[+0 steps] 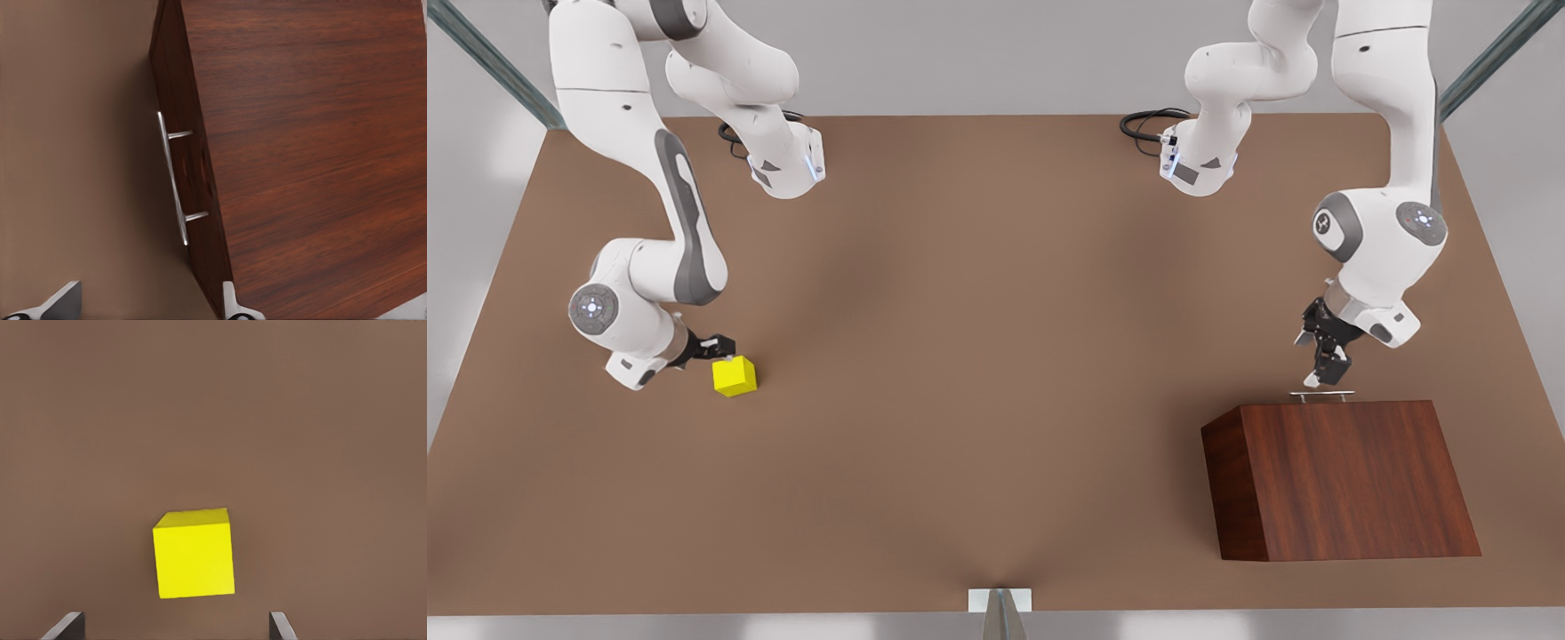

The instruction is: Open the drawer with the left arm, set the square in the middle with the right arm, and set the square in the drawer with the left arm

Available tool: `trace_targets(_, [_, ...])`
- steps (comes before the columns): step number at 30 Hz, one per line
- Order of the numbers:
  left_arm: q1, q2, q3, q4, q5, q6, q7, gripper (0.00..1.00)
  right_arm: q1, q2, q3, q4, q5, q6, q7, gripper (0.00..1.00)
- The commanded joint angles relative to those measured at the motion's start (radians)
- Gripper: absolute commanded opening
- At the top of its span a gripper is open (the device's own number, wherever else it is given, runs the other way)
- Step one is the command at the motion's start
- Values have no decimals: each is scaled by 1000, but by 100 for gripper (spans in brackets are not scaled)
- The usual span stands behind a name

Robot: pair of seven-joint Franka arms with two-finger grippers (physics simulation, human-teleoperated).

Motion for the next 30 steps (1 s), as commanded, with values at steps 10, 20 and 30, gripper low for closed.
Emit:
trace_targets(10, [-3,32,41,-8,2,82,-333,100,-3,132,2,2,10,195,-367,100])
trace_targets(20, [-3,81,54,-18,3,121,-321,100,-5,205,3,0,20,253,-367,100])
trace_targets(30, [-1,138,54,-16,3,178,-321,100,-3,244,5,6,38,259,-367,77])
